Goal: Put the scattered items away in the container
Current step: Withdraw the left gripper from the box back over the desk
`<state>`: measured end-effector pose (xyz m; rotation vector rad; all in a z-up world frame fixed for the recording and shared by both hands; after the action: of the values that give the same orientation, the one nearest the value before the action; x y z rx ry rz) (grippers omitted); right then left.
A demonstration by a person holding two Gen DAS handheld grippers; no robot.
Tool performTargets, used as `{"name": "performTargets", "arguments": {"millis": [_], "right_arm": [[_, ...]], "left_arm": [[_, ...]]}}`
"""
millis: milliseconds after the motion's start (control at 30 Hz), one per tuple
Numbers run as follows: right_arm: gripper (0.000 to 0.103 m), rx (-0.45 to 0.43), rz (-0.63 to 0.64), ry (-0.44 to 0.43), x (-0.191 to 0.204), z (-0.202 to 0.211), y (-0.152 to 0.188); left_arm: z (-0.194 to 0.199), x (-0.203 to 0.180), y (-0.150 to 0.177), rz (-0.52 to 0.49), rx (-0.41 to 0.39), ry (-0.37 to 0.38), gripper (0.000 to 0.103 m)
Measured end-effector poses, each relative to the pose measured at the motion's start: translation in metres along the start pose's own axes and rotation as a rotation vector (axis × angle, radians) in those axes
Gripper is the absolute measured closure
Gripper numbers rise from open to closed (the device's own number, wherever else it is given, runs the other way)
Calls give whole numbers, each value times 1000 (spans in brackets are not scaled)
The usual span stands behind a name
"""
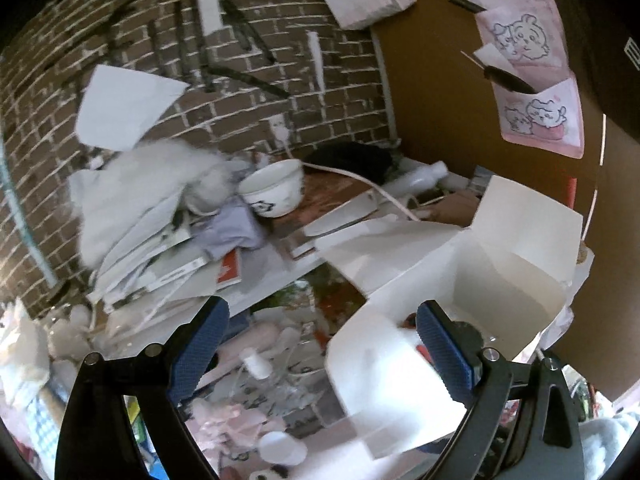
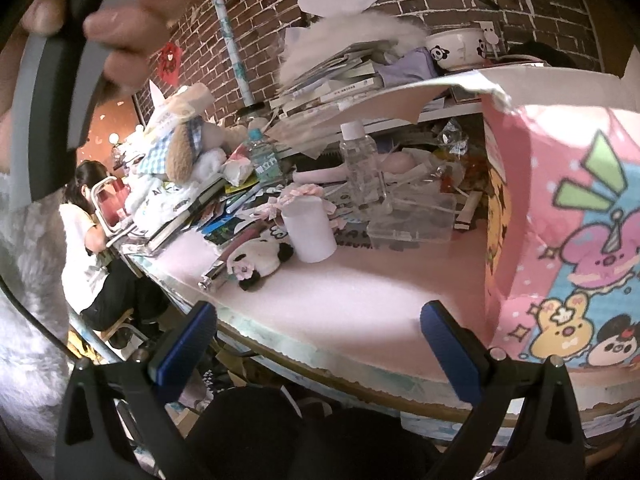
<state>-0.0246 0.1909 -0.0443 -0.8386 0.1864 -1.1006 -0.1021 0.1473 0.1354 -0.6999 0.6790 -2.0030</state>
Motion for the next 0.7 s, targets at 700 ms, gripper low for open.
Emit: {"name": "performTargets", "arguments": {"millis": [700], "right_arm": [[2,23,75,43,32,-24,-12]], "left_arm": [[6,95,119,232,58,-152,9]]}}
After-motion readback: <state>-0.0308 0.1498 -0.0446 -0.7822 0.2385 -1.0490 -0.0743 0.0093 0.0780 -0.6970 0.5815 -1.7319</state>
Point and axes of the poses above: each gripper's, at about its wrist camera, not at the fingertips, and z roughly against the way its jaws point, x to its left, y to its underside, the point moved 3 cm from there along -z, roughly the way its jaws point, and after that the axes turned 14 degrees about x, right-handed, at the moved point
